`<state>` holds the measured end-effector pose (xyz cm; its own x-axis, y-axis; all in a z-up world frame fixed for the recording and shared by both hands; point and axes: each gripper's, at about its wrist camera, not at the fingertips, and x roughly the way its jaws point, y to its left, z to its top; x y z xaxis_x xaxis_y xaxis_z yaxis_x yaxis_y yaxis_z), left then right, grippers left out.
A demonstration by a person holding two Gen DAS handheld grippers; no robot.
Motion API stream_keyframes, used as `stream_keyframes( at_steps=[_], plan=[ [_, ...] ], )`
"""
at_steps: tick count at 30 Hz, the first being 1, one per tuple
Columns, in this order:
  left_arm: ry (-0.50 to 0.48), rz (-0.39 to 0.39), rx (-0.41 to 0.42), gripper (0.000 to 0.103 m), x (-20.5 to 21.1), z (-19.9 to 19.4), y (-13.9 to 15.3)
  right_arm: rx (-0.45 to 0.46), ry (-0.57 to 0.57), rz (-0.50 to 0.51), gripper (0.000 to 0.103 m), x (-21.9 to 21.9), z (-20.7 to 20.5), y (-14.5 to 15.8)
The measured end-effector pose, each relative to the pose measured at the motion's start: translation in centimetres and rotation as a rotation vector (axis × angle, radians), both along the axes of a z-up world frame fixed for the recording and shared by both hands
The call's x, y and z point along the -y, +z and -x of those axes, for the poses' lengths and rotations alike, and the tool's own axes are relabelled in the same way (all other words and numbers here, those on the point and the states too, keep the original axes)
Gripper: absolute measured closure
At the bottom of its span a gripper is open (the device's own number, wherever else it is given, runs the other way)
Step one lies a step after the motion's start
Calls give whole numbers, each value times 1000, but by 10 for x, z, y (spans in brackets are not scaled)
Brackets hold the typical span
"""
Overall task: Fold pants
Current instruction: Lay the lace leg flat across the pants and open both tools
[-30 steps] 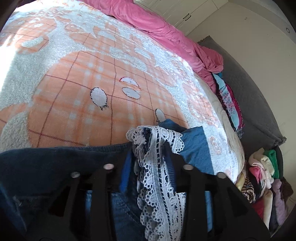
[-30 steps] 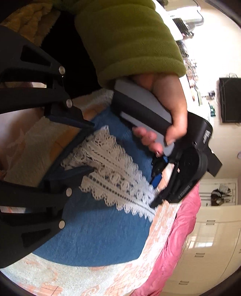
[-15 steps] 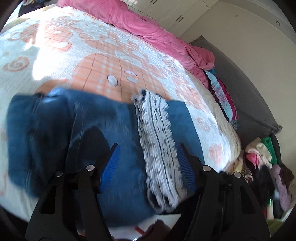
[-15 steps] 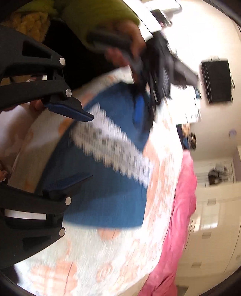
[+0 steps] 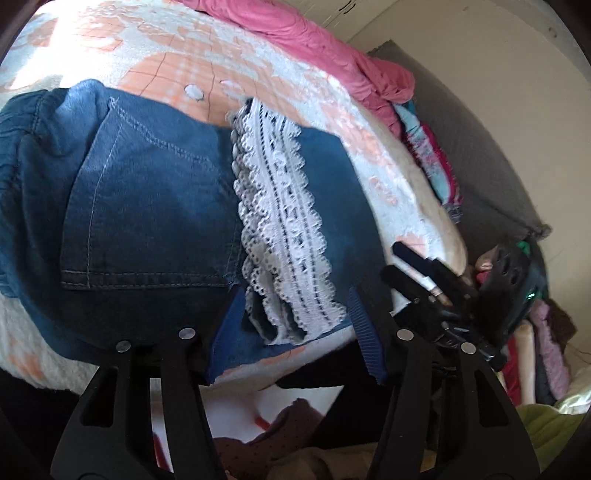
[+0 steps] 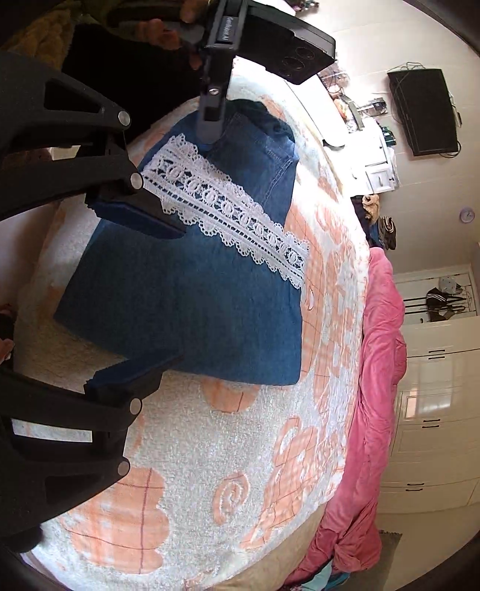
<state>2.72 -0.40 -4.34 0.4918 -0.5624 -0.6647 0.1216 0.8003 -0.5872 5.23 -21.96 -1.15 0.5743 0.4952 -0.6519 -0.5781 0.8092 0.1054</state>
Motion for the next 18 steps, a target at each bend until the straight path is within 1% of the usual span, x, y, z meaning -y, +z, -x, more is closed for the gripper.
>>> stream_keyframes(
  at_steps=[2, 3, 4, 5, 6, 7, 8, 9, 10, 12, 14, 15, 16, 17, 18],
  plan=[
    [3, -17, -13, 52, 5, -2, -5, -2, 9, 4, 41, -1, 0, -1],
    [-2, -31, -13, 52, 8, -2, -7, -1, 10, 6, 37, -3, -2, -2],
    [-4, -64, -8, 52, 12, -3, -9, 1, 10, 9, 36, -2, -1, -2],
    [-3, -79, -5, 53, 15, -4, -10, 2, 12, 11, 36, -2, -1, -2],
    [-7, -92, -5, 58, 18, -4, -11, 3, 14, 11, 36, -3, -2, -2],
    [-11, -115, -8, 74, 22, -5, -13, 2, 13, 14, 36, -3, -3, -3],
    [-15, -135, -10, 83, 25, -6, -13, 1, 11, 19, 36, -3, -4, -4],
    [-23, -144, -6, 87, 27, -5, -13, -1, 10, 29, 36, -3, -5, -5],
    [-35, -145, -2, 89, 29, -4, -12, -2, 7, 36, 36, -4, -6, -6],
    [-64, -154, 4, 89, 35, 1, -9, -3, -11, 49, 36, -1, -6, -8],
    [-75, -188, 13, 89, 40, 5, -9, -4, -20, 25, 36, 3, -5, -7],
    [-72, -218, 18, 87, 41, 6, -10, -1, -16, 13, 36, 3, -4, -5],
    [-61, -238, 23, 82, 40, 6, -12, 3, -5, 3, 36, 2, -3, -4],
    [-53, -228, 20, 79, 37, 5, -13, 12, 16, -5, 36, -1, 0, -2],
    [-48, -216, 14, 79, 35, 4, -14, 18, 31, -4, 36, -3, 1, -2]
  ],
)
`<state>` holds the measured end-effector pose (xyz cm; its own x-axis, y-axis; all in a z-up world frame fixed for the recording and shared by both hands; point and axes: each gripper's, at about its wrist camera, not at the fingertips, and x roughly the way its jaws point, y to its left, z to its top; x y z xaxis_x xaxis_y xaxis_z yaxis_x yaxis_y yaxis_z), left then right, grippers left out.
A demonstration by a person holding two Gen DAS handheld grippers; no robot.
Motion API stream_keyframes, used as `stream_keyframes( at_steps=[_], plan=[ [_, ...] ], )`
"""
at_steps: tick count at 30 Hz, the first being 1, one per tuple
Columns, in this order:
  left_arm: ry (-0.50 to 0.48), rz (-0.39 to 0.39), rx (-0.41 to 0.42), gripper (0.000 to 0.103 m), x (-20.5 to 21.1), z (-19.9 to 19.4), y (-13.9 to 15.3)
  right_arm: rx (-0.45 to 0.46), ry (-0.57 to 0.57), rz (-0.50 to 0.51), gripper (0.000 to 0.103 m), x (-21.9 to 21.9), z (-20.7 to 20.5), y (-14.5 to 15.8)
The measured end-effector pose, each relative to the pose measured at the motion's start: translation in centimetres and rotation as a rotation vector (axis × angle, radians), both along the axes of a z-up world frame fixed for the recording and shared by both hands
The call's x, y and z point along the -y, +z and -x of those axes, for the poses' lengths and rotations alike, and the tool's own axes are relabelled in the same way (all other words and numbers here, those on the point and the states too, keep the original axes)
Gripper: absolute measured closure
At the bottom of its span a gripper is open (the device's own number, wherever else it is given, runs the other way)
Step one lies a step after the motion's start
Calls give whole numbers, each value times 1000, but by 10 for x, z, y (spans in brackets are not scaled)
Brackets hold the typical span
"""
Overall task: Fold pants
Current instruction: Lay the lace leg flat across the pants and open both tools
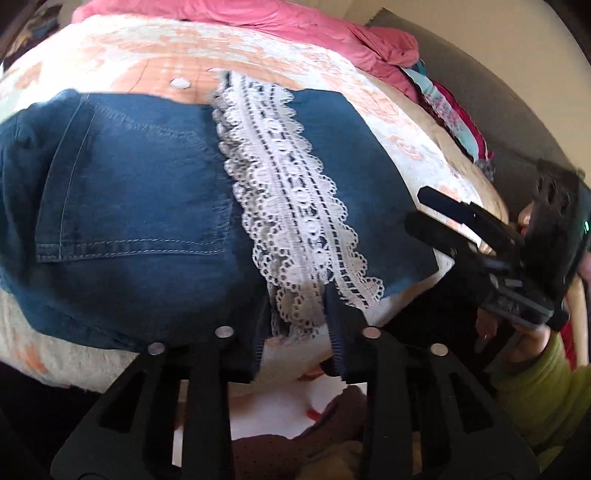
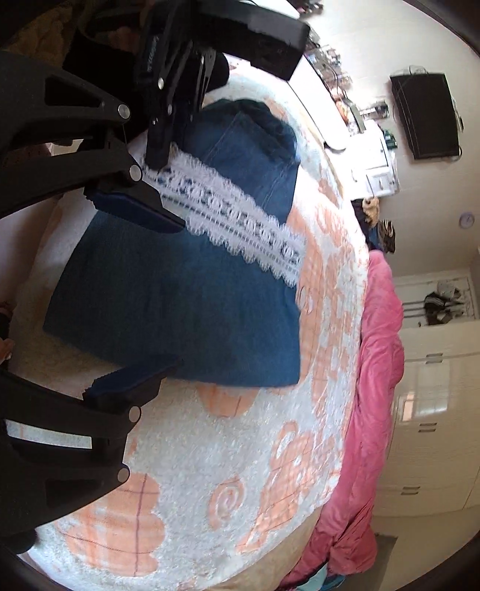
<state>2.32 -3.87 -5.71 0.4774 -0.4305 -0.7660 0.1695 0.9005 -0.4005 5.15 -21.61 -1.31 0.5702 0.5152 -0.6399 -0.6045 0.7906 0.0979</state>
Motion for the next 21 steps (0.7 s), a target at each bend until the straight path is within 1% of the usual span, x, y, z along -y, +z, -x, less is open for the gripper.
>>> stream_keyframes(
  at_steps=[4, 7, 9, 11, 15, 17, 18, 19, 21],
  plan=[
    [-6, -20, 11, 76, 1, 0, 2, -3, 20, 43, 36, -10, 1, -8],
    [-3, -14, 9, 73, -1, -1, 1, -41, 6, 104, 36, -15, 0, -23],
    [-6, -18, 11, 73, -1, 1, 1, -34, 4, 133, 36, -18, 1, -28],
    [-7, -22, 13, 71, -1, 2, 1, -26, 7, 145, 33, -20, 3, -29],
    [-3, -19, 20, 68, -2, 3, 3, -16, 7, 149, 32, -20, 5, -30],
    [2, -24, 30, 64, -4, 5, 6, -18, -2, 139, 32, -18, 5, -28],
    [3, -24, 34, 63, -4, 5, 7, -20, -9, 127, 24, -15, 6, -26],
    [3, -21, 42, 63, -5, 5, 10, -23, -17, 110, 20, -13, 7, -24],
    [6, -23, 53, 62, -6, 6, 13, -24, -45, 74, 18, -7, 7, -20]
  ],
)
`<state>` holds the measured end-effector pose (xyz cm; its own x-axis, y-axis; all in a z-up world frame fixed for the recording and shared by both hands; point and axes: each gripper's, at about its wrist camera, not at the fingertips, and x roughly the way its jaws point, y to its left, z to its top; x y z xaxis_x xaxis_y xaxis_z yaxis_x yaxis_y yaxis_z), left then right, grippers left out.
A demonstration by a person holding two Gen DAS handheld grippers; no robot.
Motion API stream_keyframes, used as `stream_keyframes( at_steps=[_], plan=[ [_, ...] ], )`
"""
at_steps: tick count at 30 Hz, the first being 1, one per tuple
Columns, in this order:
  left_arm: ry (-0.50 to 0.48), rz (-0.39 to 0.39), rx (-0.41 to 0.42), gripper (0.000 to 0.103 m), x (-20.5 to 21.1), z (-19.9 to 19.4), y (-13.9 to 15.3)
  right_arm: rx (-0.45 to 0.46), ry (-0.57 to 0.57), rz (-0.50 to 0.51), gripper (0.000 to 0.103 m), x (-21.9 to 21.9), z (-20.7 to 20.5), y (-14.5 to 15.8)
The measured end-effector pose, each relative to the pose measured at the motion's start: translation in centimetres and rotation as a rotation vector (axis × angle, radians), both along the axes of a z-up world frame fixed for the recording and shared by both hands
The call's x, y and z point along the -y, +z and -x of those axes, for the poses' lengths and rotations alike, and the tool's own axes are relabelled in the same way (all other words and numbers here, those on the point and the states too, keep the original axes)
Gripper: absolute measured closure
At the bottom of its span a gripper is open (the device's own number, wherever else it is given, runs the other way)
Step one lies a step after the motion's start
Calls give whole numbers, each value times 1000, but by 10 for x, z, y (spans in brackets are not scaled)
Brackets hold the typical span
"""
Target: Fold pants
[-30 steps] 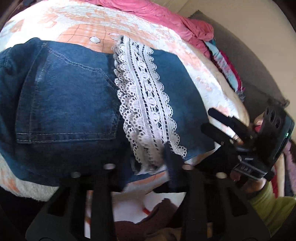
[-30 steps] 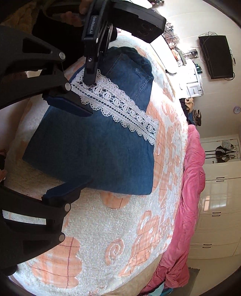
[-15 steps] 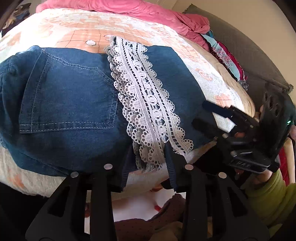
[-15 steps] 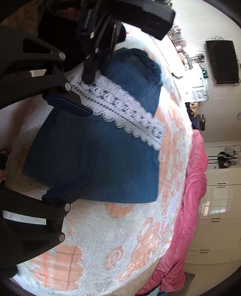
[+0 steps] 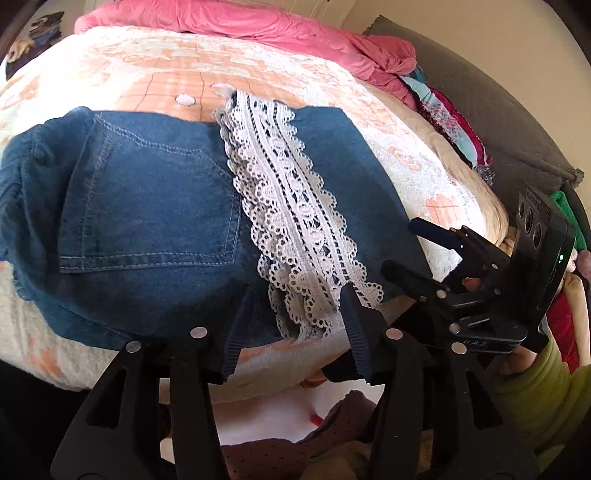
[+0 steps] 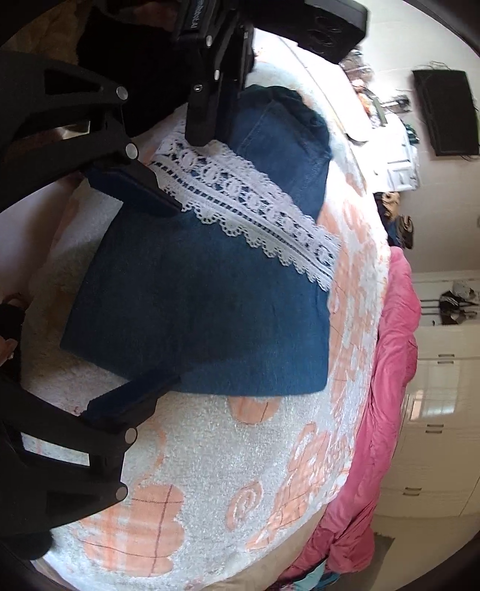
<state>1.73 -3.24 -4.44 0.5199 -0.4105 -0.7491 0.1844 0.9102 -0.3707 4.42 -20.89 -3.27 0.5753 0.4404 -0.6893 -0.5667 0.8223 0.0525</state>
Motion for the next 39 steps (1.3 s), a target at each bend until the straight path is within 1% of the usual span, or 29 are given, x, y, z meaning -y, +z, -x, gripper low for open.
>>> stream_keyframes(
  at_steps=[5, 7, 9, 12, 13, 15, 17, 20, 22, 26, 29, 33, 35, 39],
  plan=[
    [13, -4, 18, 54, -4, 2, 6, 2, -50, -25, 17, 10, -4, 7],
    [17, -6, 26, 51, -6, 4, 8, -2, -63, -33, 12, 12, -5, 8],
    [21, -7, 31, 48, -7, 5, 10, -2, -72, -36, 12, 13, -5, 10],
    [32, -11, 39, 42, -9, 5, 13, 2, -84, -31, 12, 14, -4, 12],
    [35, -12, 41, 40, -10, 5, 14, 3, -86, -32, 11, 14, -4, 13],
    [43, -14, 50, 36, -11, 7, 17, 6, -87, -38, 6, 15, -4, 16],
    [54, -10, 61, 31, -15, 9, 19, 12, -91, -49, 5, 15, -3, 20],
    [72, 13, 72, 26, -24, 12, 25, 8, -85, -65, 5, 14, -5, 27],
    [94, 9, 96, 22, -32, 16, 31, 8, -76, -71, 5, 12, -6, 32],
    [166, 17, 129, 19, -57, 25, 41, 15, -46, -81, 5, -1, -12, 46],
    [220, 19, 129, 17, -74, 28, 41, 26, -6, -92, 5, -16, -16, 59],
    [305, 29, 99, 16, -102, 35, 32, 47, 73, -79, 5, -45, -20, 74],
    [328, 36, 87, 16, -111, 37, 27, 60, 122, -66, 5, -65, -22, 81],
    [361, 67, 59, 16, -127, 41, 15, 33, 220, -60, 5, -103, -30, 87]
  ],
)
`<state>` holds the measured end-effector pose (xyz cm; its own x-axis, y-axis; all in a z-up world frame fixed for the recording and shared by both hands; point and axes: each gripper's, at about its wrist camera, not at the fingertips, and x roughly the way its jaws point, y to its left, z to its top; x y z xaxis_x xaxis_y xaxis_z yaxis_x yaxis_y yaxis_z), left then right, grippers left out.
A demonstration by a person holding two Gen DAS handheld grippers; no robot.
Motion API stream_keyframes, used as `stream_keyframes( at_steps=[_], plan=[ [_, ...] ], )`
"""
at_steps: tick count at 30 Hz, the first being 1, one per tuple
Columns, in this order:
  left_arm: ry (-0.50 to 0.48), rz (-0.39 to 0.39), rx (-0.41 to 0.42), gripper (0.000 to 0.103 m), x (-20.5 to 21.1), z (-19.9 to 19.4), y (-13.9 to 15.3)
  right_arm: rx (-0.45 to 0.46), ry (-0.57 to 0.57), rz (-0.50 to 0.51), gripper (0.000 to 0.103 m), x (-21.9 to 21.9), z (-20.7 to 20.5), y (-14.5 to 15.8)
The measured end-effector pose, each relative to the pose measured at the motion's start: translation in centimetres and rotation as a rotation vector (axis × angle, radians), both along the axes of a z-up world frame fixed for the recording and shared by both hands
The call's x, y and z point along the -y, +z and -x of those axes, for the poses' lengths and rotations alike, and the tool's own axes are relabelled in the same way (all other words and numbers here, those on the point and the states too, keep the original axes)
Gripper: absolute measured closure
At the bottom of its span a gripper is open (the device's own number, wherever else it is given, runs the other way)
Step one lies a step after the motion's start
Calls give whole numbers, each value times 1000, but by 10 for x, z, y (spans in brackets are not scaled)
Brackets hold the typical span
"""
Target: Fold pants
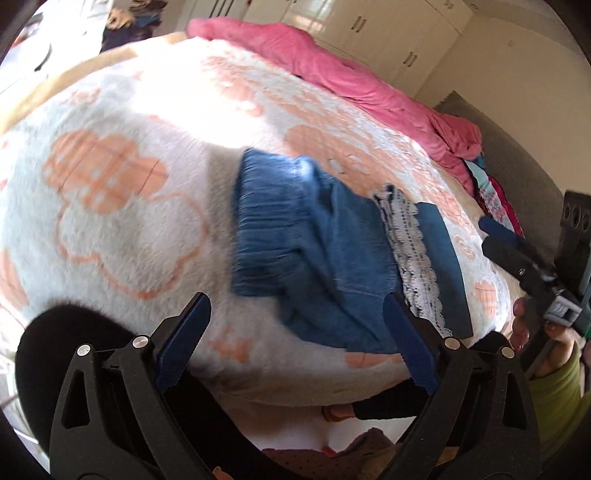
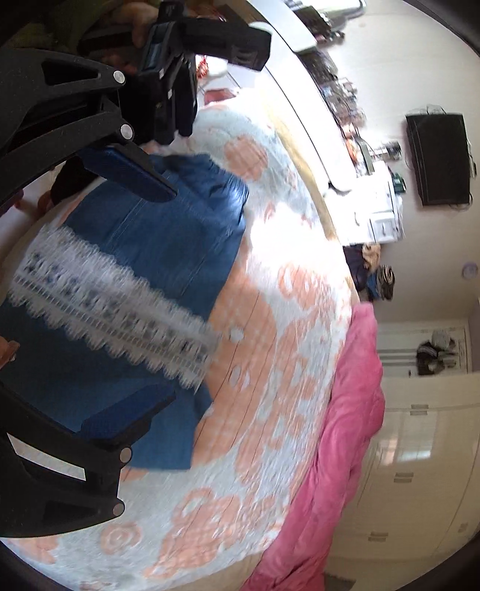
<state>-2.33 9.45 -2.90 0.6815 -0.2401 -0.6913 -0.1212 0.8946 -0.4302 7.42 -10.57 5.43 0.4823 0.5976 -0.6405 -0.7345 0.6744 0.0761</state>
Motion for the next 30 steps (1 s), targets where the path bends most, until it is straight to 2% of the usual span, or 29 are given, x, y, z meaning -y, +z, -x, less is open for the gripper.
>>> stream_keyframes(
  at_steps=[3, 5, 8, 14, 17, 19, 22, 26, 27, 28, 30],
  plan=[
    [12, 64, 10, 17, -10, 1, -7, -27, 64, 15, 5, -31, -7, 2],
    [3, 162, 24, 30, -15, 3, -13, -36, 106, 27, 5, -52, -12, 5],
    [-14, 194, 11, 44, -11, -1, -20, -52, 165, 33, 5, -80, -20, 9],
    [-51, 259, -10, 51, -2, -10, -32, -52, 294, 122, 5, -137, -25, 2],
    [-49, 270, -20, 51, 0, -14, -41, -137, 353, 151, 5, -162, -30, -12],
    [-45, 289, -19, 51, -2, -14, -45, -165, 360, 187, 5, -177, -33, -22],
    [-45, 303, -11, 51, -4, -10, -47, -142, 363, 260, 5, -195, -38, -34],
    [-38, 329, -5, 50, -13, -3, -49, -197, 368, 276, 6, -208, -47, -50],
    [-35, 339, -3, 49, -15, -2, -49, -210, 368, 281, 9, -210, -48, -54],
    [-31, 350, 2, 48, -17, -3, -49, -220, 368, 286, 28, -211, -49, -59],
    [-29, 355, 7, 47, -18, -2, -48, -258, 375, 281, 43, -210, -49, -67]
  ],
)
